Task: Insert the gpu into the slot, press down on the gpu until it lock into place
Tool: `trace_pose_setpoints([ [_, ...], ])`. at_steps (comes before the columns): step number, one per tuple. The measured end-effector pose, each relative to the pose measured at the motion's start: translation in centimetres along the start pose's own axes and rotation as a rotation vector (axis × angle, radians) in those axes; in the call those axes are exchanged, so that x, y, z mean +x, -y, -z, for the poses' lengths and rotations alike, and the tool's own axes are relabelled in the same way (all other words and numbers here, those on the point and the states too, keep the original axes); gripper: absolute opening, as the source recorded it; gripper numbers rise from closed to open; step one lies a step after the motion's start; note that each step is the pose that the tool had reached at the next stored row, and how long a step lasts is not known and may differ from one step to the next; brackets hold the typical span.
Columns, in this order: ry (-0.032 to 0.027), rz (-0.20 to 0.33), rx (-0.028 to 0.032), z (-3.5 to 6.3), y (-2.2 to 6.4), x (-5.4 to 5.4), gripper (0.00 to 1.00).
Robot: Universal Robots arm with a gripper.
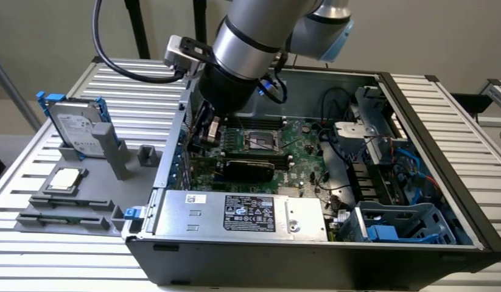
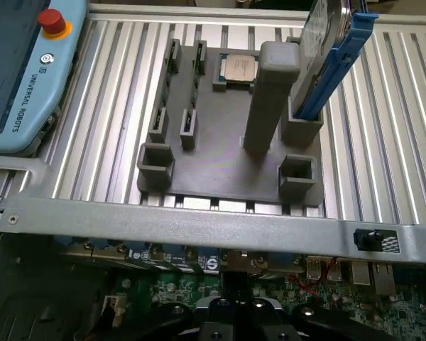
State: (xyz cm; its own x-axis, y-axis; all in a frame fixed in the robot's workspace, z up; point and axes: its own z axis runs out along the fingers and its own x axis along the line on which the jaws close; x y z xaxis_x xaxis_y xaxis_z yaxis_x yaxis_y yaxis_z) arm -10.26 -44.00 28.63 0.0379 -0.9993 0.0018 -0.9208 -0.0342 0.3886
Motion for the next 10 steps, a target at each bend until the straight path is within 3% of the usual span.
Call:
trace_pose_setpoints([
  [4, 0.0040, -0.010, -0.0001, -0.05, -0.12, -0.04, 0.11],
  [10, 0.0049, -0.012, -0.0003, 0.27, -0.27, -0.08, 0.11],
])
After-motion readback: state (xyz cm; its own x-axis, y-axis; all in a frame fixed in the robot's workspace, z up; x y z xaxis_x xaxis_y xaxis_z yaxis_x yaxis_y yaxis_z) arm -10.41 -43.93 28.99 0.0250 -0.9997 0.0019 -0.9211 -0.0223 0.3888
